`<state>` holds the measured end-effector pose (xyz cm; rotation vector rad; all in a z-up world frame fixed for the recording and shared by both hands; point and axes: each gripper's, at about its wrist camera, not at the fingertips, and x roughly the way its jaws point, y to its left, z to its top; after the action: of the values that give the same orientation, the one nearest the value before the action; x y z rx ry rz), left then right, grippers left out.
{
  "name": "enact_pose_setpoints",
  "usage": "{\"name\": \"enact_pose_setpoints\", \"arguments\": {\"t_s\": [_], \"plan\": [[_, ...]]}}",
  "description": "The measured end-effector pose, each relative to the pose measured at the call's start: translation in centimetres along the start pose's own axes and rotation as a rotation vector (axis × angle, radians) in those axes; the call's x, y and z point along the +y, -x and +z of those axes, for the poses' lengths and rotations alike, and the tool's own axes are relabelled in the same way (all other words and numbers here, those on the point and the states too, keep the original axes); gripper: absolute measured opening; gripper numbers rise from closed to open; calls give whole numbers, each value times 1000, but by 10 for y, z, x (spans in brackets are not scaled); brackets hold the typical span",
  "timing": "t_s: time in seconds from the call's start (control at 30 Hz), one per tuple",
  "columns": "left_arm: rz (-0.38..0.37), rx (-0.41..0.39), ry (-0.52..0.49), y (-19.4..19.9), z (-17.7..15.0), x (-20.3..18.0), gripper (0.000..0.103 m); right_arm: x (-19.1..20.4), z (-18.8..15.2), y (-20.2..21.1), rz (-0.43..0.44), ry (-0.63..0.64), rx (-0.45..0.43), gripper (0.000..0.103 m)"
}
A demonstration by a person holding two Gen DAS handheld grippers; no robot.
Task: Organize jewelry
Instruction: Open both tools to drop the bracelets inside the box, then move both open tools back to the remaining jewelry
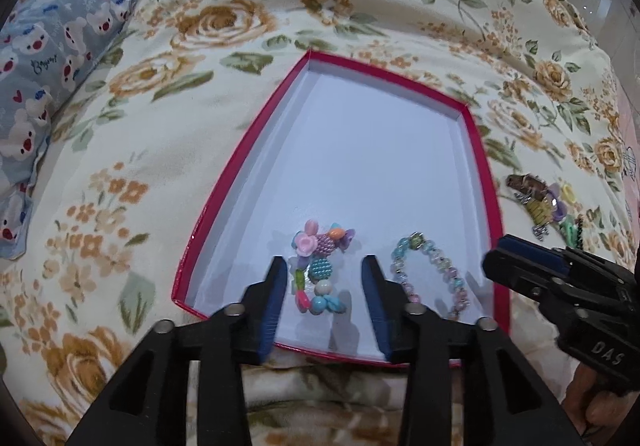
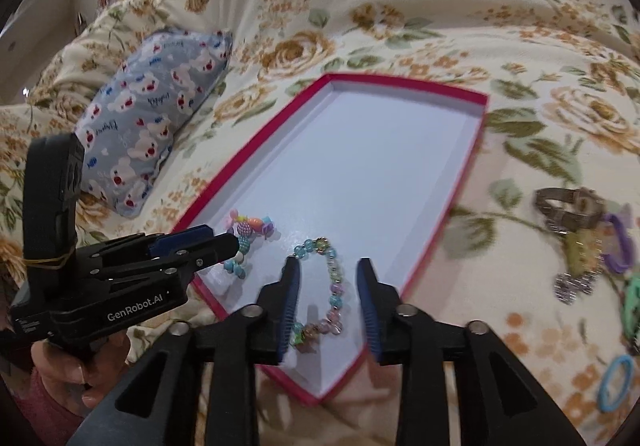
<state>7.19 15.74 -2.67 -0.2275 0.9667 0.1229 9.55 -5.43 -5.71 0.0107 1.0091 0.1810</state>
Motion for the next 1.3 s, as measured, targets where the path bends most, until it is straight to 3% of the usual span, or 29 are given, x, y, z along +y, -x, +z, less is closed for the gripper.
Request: {"name": "enact_pose_setpoints", "arguments": {"t_s": [0.27,0.53,1.3], "plan": [[-48,-37,-14,24,-7,-22,47,-40,-16,52,-100,-80,-79,40],[-87,-20,-77,26,-12,-54,47,-83,-36,91,-181,-176,-123,40],[-155,19,-233,0,10,-132,47,-155,-61,134,-312,-297,-180,40]]}}
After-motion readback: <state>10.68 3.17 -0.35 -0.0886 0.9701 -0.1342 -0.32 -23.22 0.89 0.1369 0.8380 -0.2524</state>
